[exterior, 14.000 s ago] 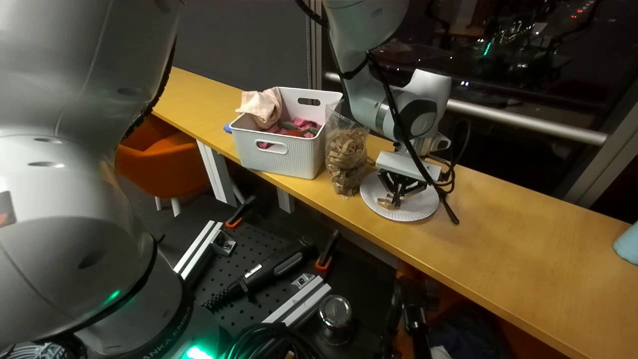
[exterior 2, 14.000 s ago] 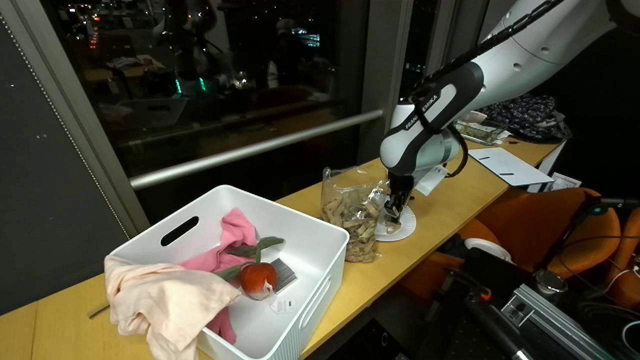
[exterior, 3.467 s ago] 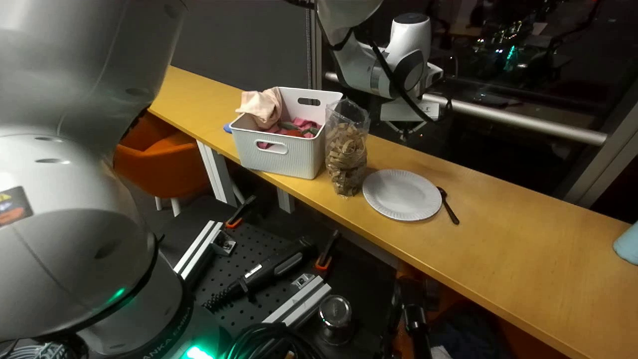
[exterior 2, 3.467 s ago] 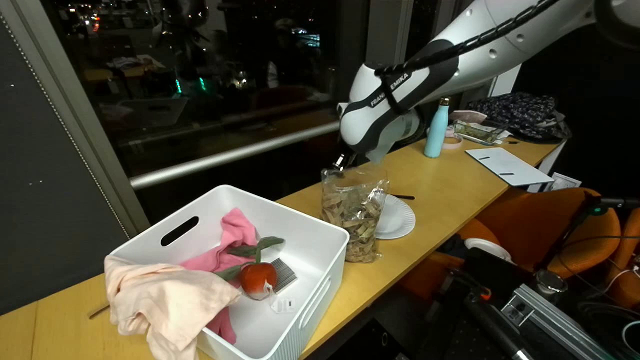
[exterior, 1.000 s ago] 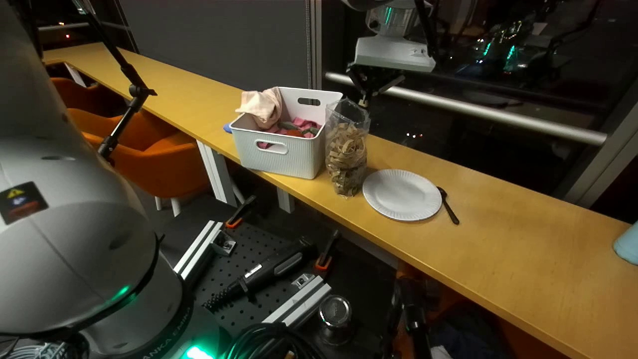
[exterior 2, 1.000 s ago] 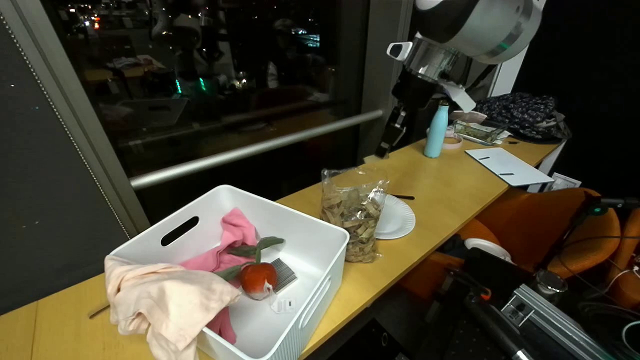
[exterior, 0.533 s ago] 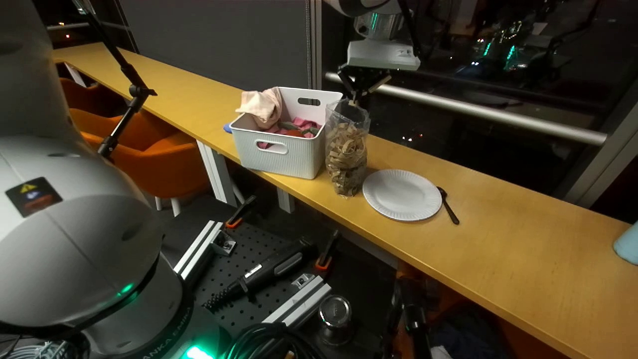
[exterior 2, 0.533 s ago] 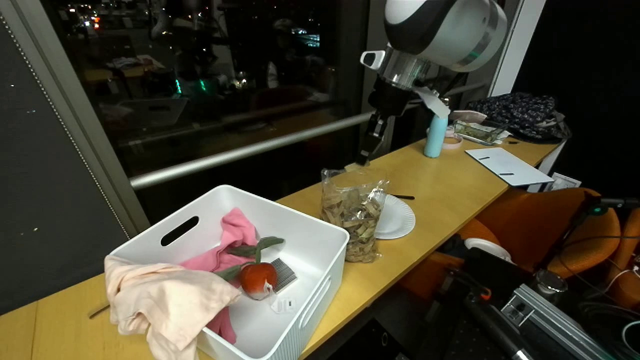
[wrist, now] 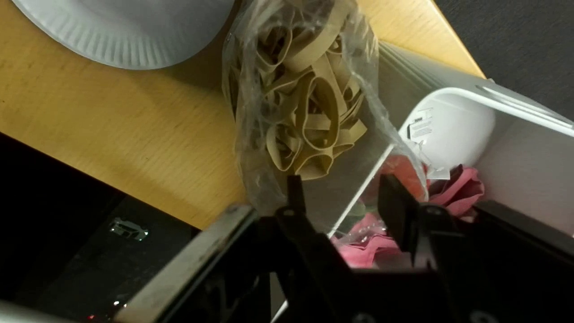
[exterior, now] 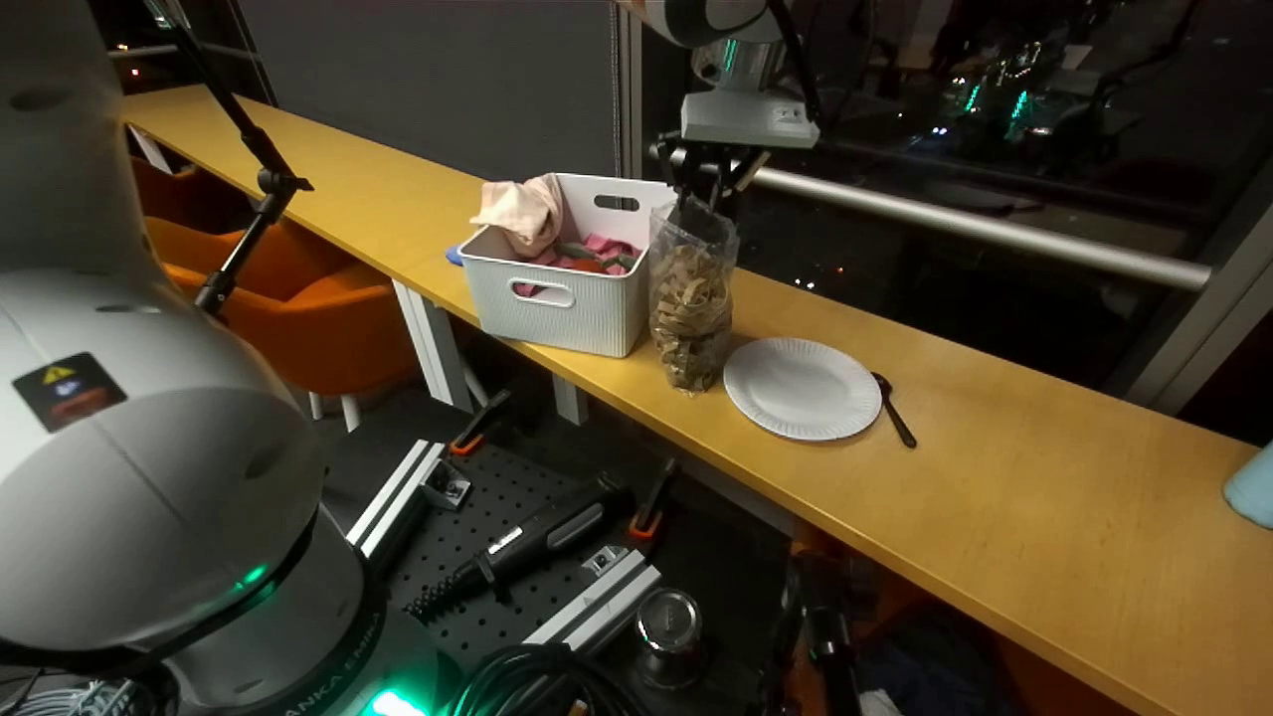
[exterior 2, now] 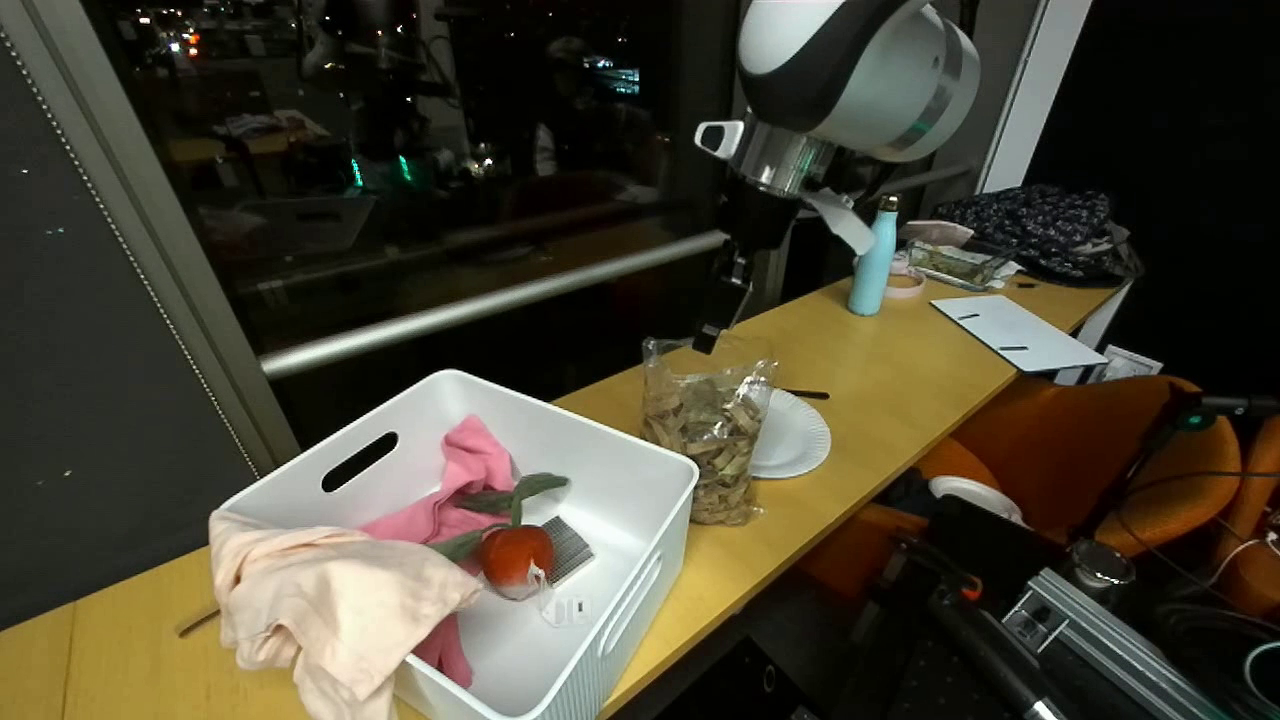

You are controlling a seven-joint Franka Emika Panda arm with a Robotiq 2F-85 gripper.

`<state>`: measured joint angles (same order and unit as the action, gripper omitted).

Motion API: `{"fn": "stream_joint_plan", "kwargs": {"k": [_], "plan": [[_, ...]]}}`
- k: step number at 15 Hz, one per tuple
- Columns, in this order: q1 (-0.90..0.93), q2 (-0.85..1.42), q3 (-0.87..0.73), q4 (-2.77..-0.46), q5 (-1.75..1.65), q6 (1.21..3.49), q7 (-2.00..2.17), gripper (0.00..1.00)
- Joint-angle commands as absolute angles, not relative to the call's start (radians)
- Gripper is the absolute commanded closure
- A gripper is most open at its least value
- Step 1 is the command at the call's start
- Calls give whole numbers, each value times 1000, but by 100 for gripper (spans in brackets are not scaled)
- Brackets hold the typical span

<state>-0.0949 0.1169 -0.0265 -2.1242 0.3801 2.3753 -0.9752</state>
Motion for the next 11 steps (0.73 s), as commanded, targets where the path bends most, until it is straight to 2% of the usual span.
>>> {"fn": "stream_joint_plan", "kwargs": {"k": [1,4,7,8,11], "plan": [[-100,36,-33,-2200,346,2403,-950,23],[-102,-55,-51,-2277,313,2430,-922,2],[-100,-125,-74,-2329,265,2453,-889,0],[-86,-56,-77,-2271,306,2428,-919,0],[-82,-74,-83,-2285,301,2428,-915,0]]}}
